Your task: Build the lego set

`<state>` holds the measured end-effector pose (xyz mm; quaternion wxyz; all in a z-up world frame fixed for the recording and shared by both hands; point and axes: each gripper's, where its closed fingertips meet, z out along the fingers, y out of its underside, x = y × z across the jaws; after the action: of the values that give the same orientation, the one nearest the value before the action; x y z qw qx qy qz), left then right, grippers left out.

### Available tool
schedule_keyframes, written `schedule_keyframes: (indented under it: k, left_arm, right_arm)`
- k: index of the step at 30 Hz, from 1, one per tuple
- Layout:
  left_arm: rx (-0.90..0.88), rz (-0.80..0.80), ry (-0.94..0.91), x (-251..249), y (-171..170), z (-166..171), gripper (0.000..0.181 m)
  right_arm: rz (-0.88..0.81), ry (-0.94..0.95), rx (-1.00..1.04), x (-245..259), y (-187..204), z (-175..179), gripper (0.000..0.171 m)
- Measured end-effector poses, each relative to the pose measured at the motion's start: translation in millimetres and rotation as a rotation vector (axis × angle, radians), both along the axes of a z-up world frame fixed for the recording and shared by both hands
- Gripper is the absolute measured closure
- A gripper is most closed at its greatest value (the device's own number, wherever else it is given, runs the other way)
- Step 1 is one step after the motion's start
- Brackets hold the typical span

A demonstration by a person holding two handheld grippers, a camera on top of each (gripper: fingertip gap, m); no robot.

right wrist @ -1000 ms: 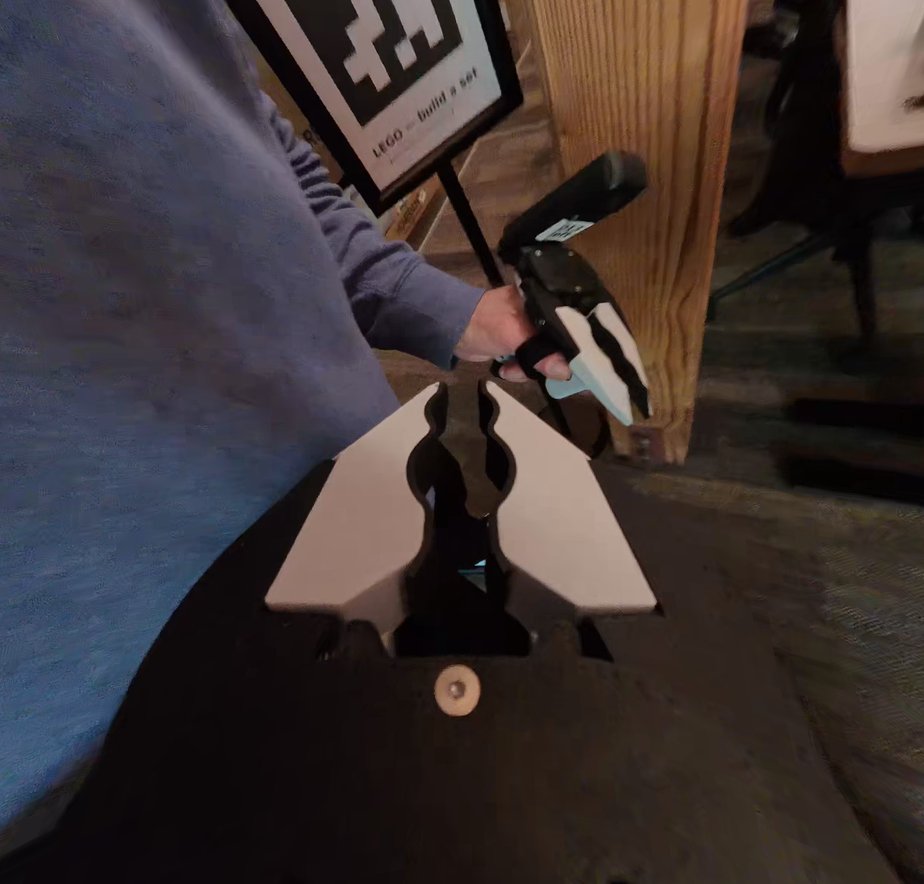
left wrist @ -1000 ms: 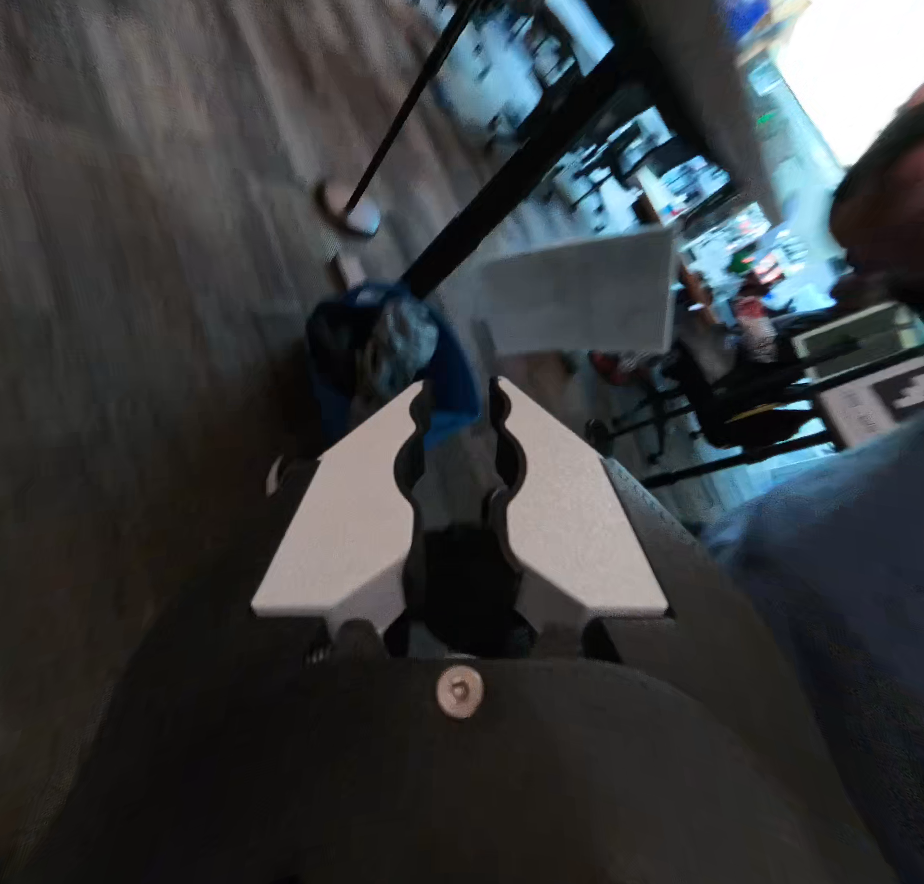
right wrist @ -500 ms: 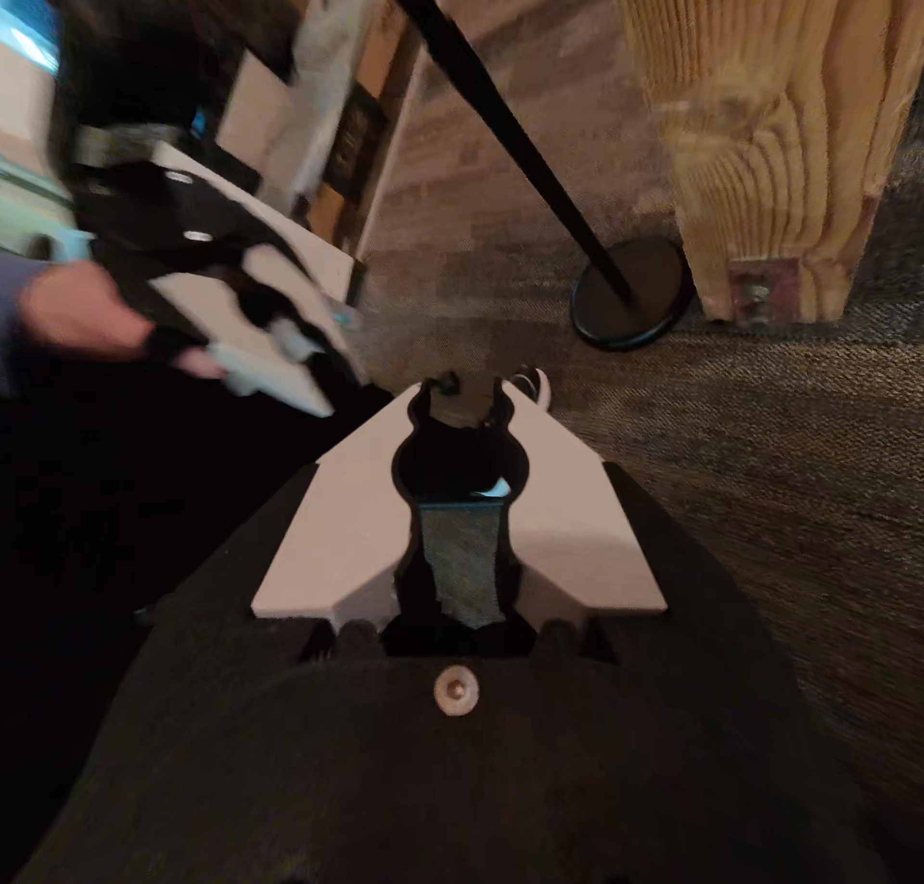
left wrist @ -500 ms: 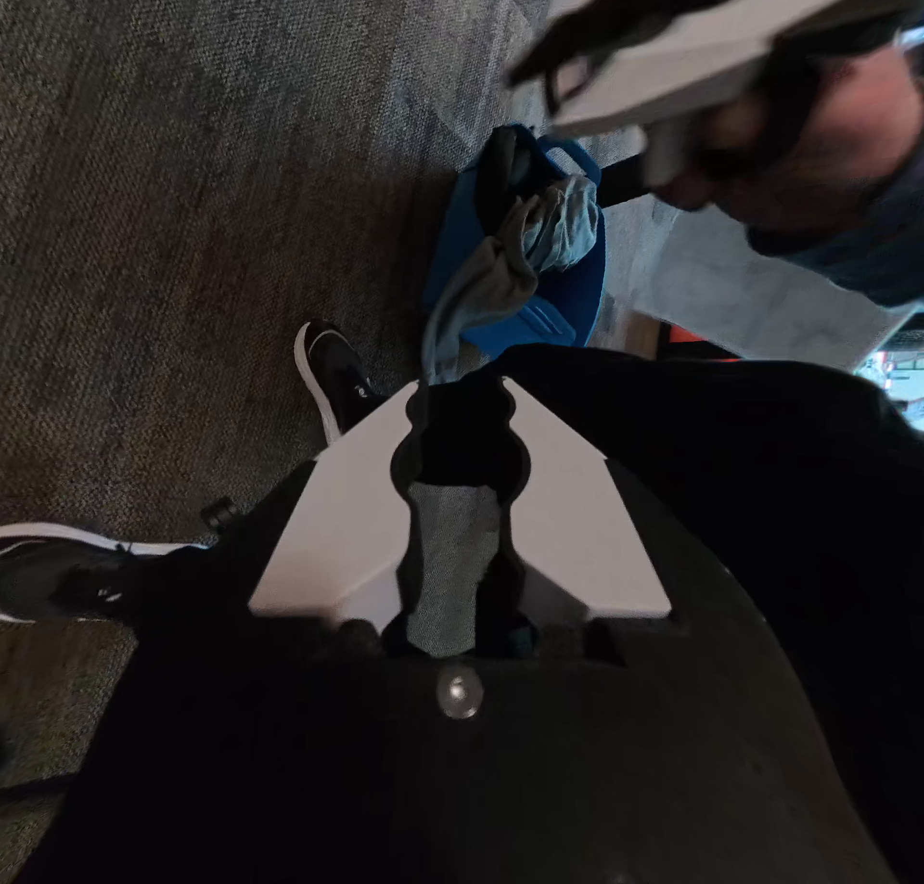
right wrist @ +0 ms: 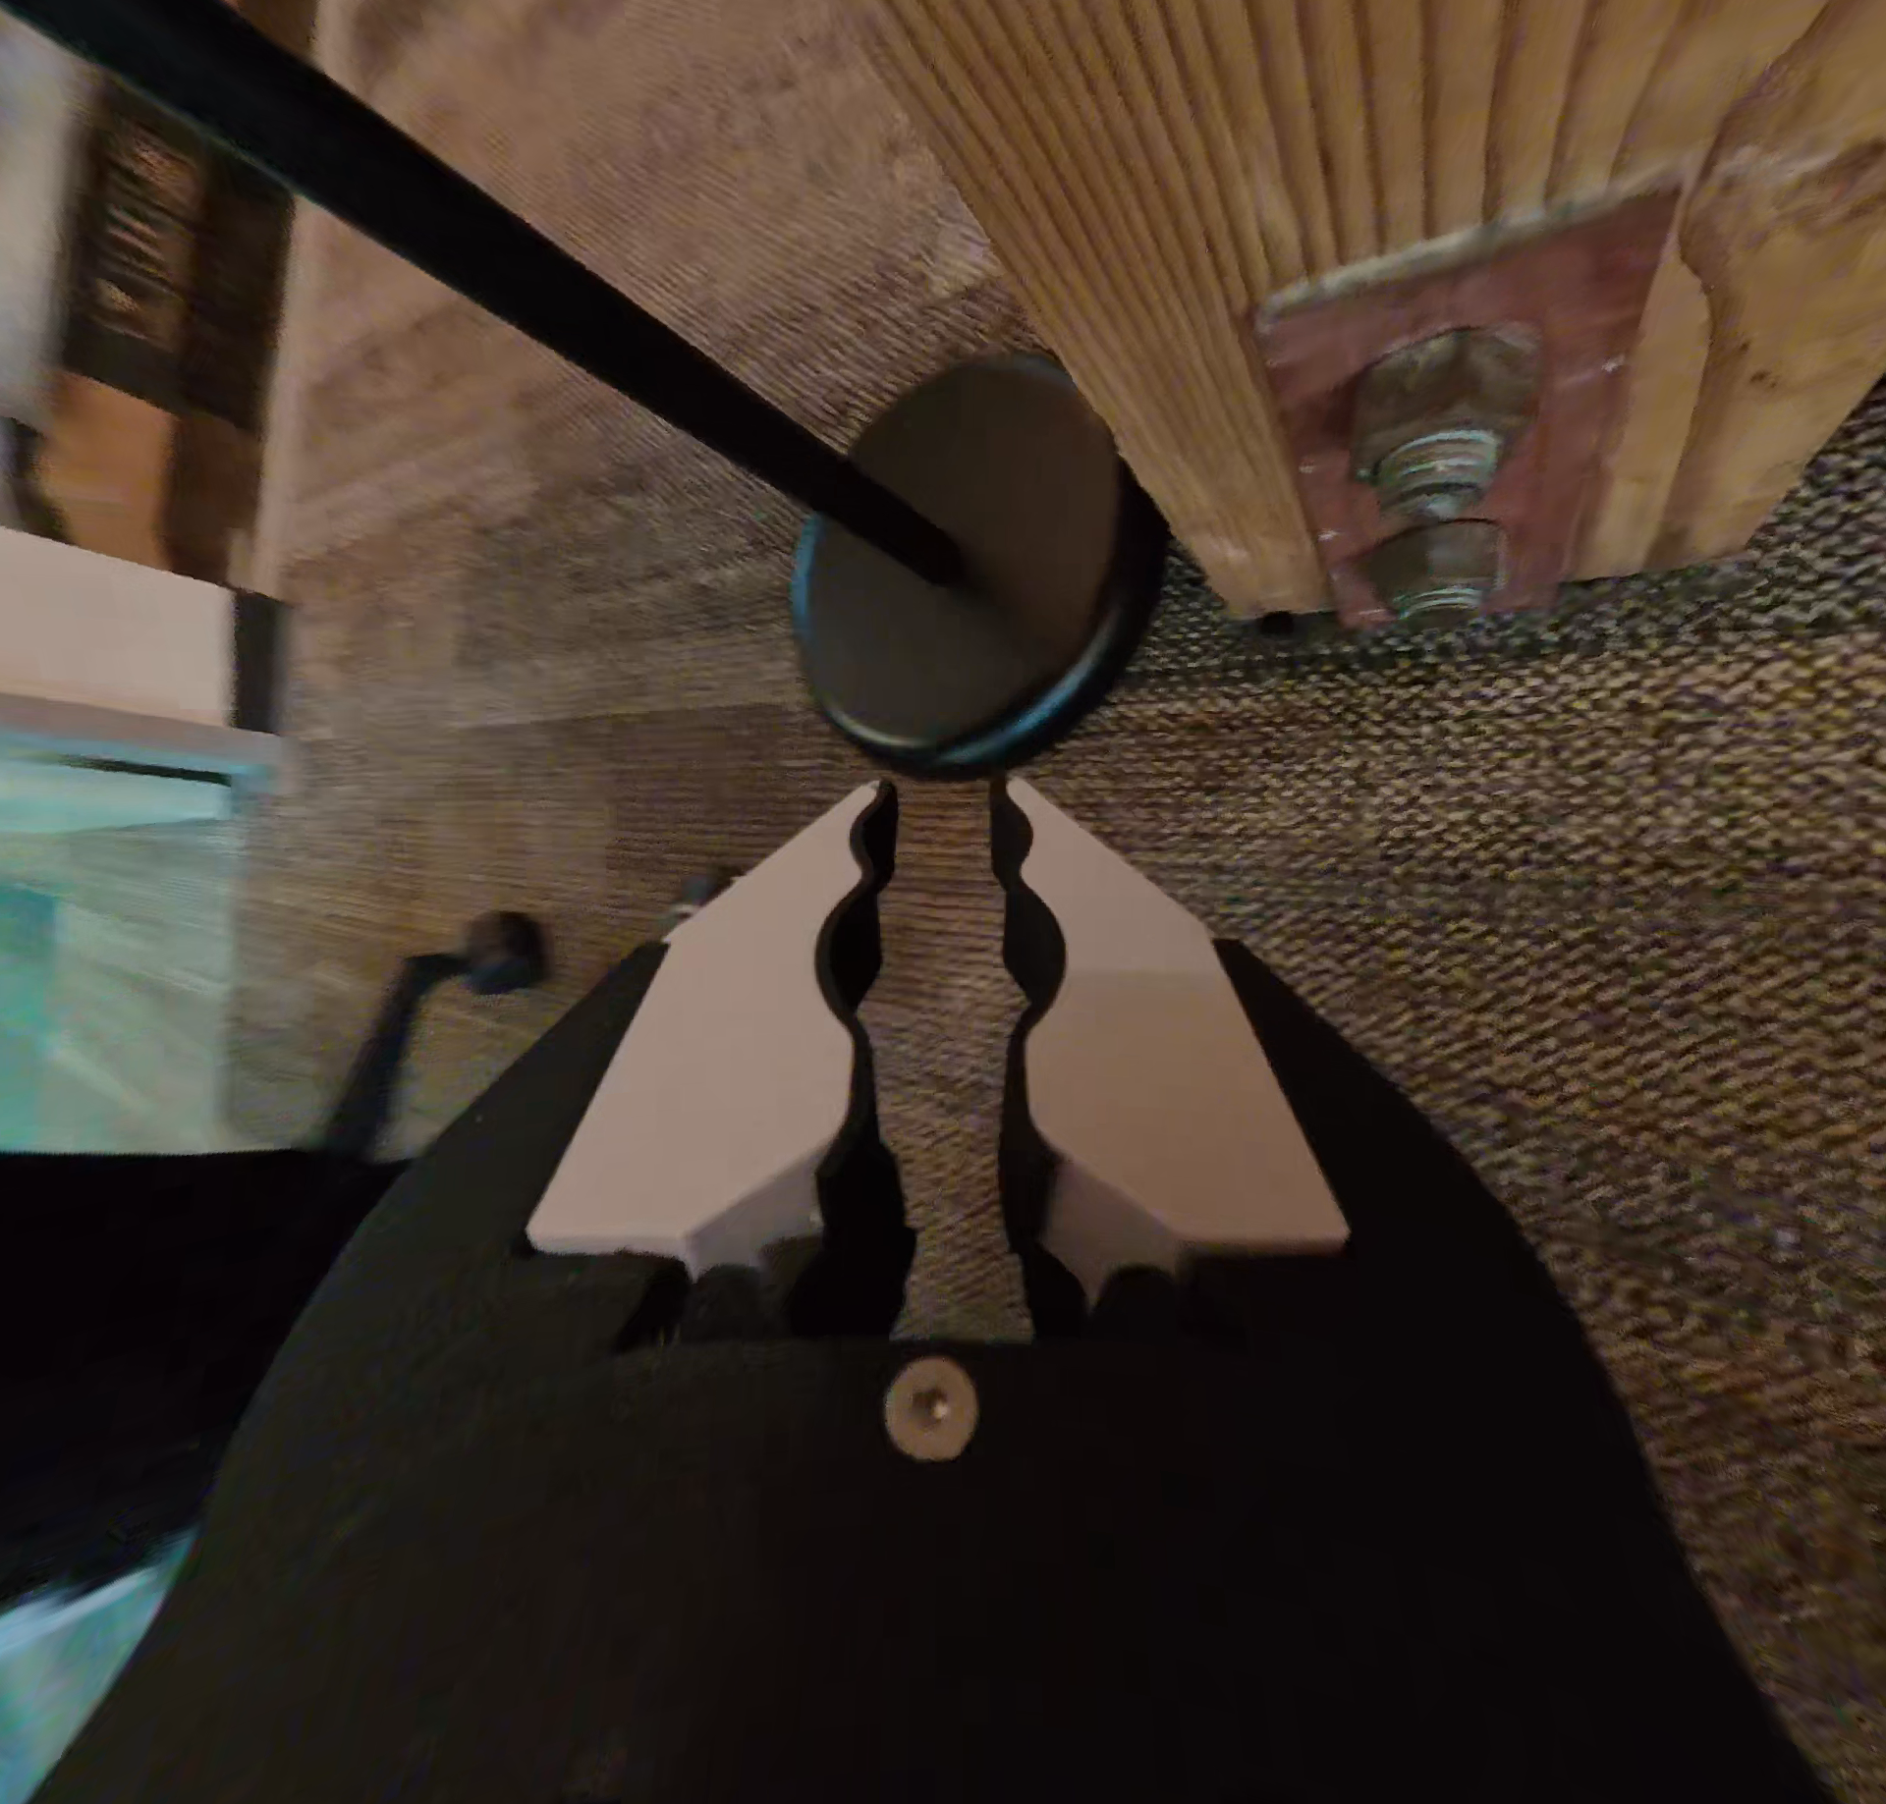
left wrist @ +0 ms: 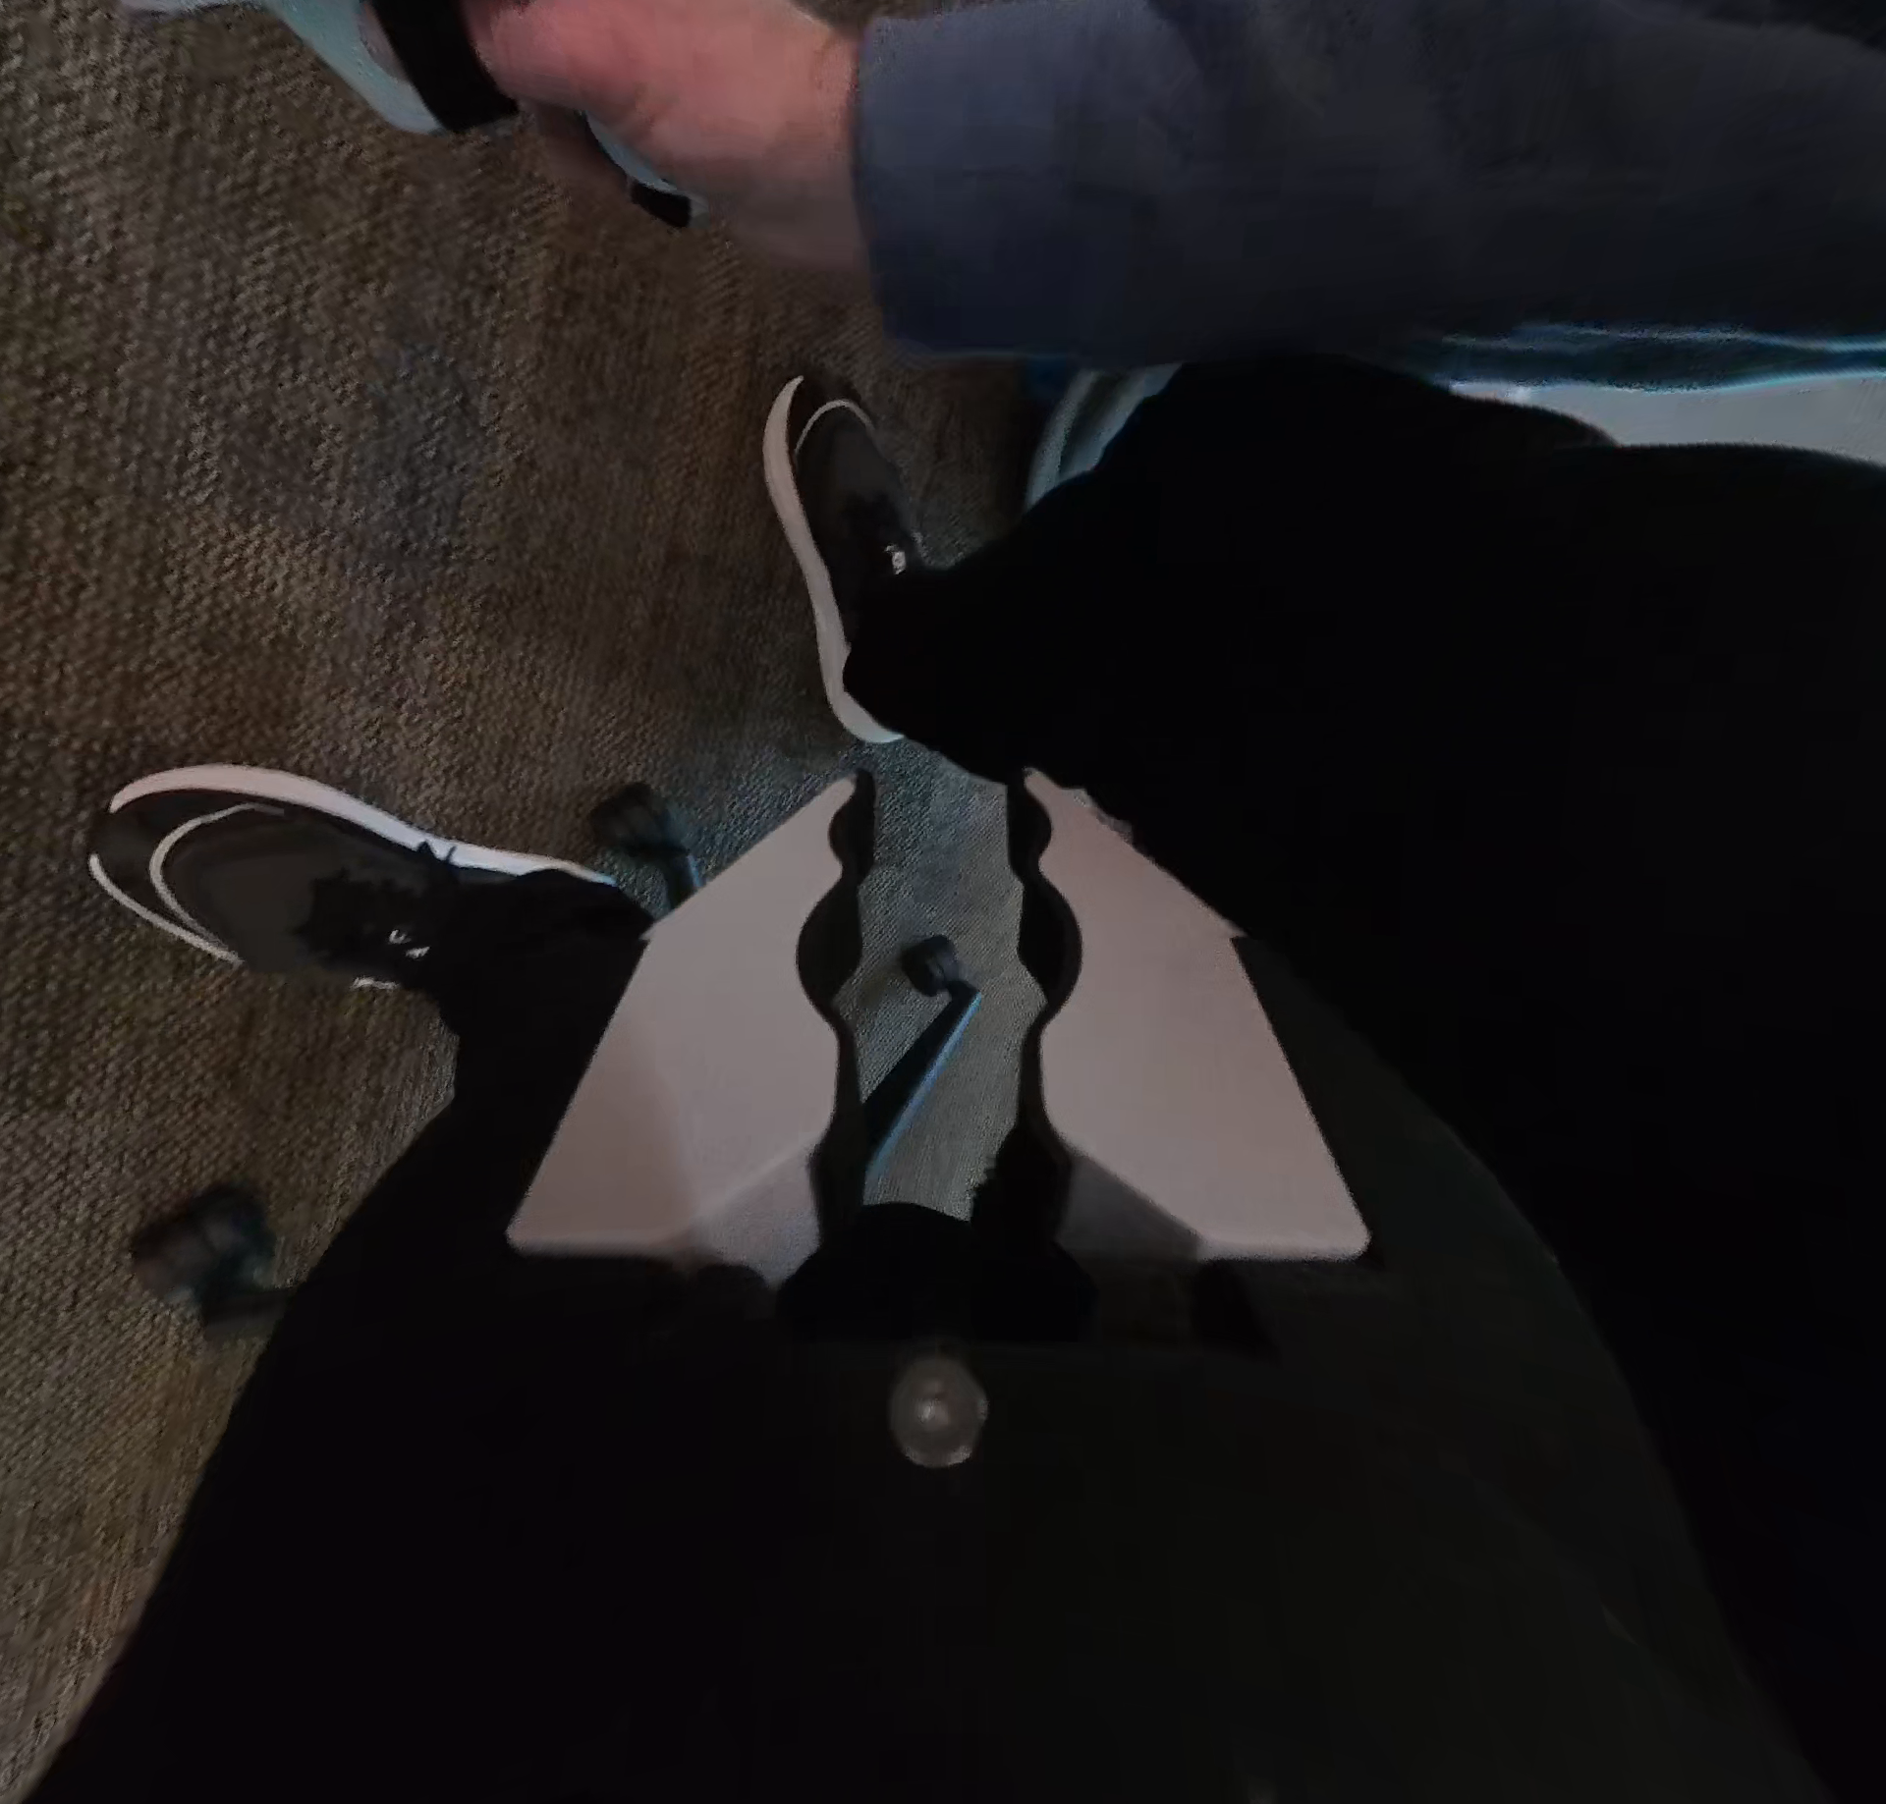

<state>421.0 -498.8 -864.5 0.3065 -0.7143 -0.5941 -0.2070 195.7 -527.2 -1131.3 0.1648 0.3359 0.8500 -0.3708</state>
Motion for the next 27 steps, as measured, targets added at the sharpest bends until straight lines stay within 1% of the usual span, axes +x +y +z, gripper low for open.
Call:
schedule_keyframes:
  k: [2, 4, 5, 7, 10, 11, 14, 16, 19, 21, 24, 27]
  left_arm:
    - [-0.023, 0.007, -0.032, 10, -16, -12, 0.158]
    - [-0.037, 0.03, -0.023, 12, -29, -18, 0.16]
    - [-0.041, 0.038, -0.03, 15, -34, -22, 0.16]
    - [-0.049, 0.05, -0.035, 18, -41, -25, 0.16]
    - [-0.073, 0.004, -0.048, 24, -46, -33, 0.161]
    - [-0.081, -0.01, -0.048, 25, -48, -36, 0.162]
    - [-0.097, -0.03, -0.065, 27, -55, -47, 0.162]
    - [-0.099, -0.016, -0.06, 22, -61, -52, 0.162]
    - [-0.109, -0.008, -0.068, 20, -67, -60, 0.162]
    - [-0.116, 0.006, -0.077, 19, -72, -65, 0.162]
    - [-0.111, 0.04, -0.073, 15, -75, -67, 0.162]
    - [-0.107, 0.039, -0.068, 13, -73, -67, 0.163]
  right_arm:
    - [0.063, 0.081, 0.055, -1, -12, -43, 0.142]
    - [0.099, 0.123, 0.086, 0, -23, -78, 0.129]
    - [0.111, 0.136, 0.104, 0, -27, -93, 0.127]
    - [0.13, 0.157, 0.145, -1, -32, -119, 0.134]
    - [0.14, 0.255, 0.207, -14, -39, -150, 0.135]
    - [0.143, 0.274, 0.217, -17, -43, -158, 0.133]
    - [0.177, 0.338, 0.253, -21, -55, -184, 0.137]
    - [0.186, 0.382, 0.276, -27, -63, -199, 0.133]
    - [0.153, 0.431, 0.322, -44, -70, -216, 0.126]
    - [0.141, 0.443, 0.338, -52, -73, -226, 0.13]
    - [0.167, 0.493, 0.36, -57, -83, -238, 0.138]
    - [0.15, 0.484, 0.399, -63, -84, -251, 0.135]
